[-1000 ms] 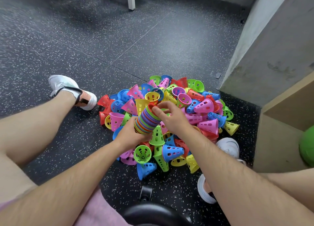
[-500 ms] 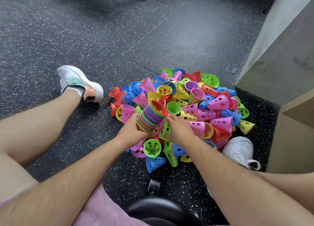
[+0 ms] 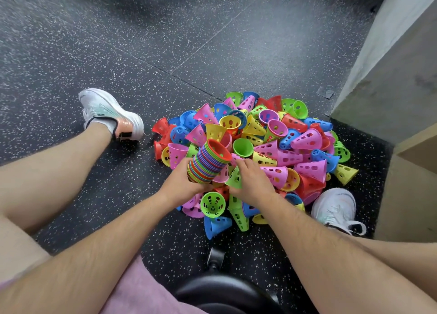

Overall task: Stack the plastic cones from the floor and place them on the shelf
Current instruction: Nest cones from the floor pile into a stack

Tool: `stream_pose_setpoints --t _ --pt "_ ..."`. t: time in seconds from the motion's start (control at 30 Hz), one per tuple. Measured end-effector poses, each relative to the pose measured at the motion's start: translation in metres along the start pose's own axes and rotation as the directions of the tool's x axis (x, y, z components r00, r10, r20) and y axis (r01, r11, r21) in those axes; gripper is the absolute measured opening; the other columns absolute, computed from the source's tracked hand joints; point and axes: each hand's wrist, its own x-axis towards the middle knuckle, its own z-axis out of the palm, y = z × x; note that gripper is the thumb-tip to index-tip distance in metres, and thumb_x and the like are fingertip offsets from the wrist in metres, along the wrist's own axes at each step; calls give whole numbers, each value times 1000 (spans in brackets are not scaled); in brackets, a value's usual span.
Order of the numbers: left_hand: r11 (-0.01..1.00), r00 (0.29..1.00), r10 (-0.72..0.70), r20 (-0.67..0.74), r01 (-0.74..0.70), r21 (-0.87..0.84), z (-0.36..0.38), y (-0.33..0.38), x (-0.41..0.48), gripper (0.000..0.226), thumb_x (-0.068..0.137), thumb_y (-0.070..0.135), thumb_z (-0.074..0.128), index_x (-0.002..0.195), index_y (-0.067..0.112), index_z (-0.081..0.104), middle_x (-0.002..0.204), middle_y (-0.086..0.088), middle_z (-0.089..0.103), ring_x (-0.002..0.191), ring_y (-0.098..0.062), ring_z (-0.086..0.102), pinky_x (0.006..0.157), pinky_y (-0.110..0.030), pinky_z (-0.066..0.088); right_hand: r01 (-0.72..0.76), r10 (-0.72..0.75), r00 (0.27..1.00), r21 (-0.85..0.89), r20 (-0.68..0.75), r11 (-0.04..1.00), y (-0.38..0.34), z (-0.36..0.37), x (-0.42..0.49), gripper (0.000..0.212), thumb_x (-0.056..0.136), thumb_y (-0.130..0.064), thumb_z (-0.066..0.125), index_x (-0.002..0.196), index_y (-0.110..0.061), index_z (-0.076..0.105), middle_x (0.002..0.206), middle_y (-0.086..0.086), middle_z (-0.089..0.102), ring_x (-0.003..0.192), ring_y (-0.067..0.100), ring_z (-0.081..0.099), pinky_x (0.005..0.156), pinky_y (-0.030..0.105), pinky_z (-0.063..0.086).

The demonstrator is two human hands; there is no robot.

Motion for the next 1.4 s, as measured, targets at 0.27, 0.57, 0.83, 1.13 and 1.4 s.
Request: stream_pose_setpoints --t 0.27,0.57,0.83,1.13,1.4 --pt "1000 998 -25 -63 24 -5 -6 1 2 64 71 11 92 118 25 51 98 -1 69 81 -12 70 71 -26 59 -36 74 988 262 -135 964 18 -48 -11 61 85 -59 64 133 -25 52 123 -6 46 122 11 37 106 31 36" --pt "1000 998 20 -67 -19 17 -7 12 0 54 71 5 91 100 32 55 92 -1 71 71 -6 66 68 -25 55 -103 364 931 937 -27 333 -26 -98 18 48 82 -65 50 99 -23 65 85 5 61 77 22 60 69 39 53" --pt "998 998 40 -44 -38 48 -8 13 0 46 68 11 92 98 26 62 87 -5 74 78 -28 73 76 -50 62 -236 288 950 885 122 402 -57 -98 29 39 101 -52 42 96 -23 67 89 -1 65 86 18 62 79 38 50" --pt "999 999 12 -50 -10 35 -10 5 -2 75 62 25 95 125 26 54 103 4 71 85 -10 73 75 -34 61 -96 165 985 625 -53 774 -50 -79 13 33 100 -51 51 118 -26 61 101 -9 61 90 7 59 69 25 50" --pt "999 1000 0 -28 1 41 -10 -2 0 76 58 32 94 123 25 54 100 1 71 84 -14 73 75 -39 62 47 -40 997 -115 59 992 -14 -32 9 53 99 -35 57 148 -25 42 152 1 41 137 25 37 112 43 36"
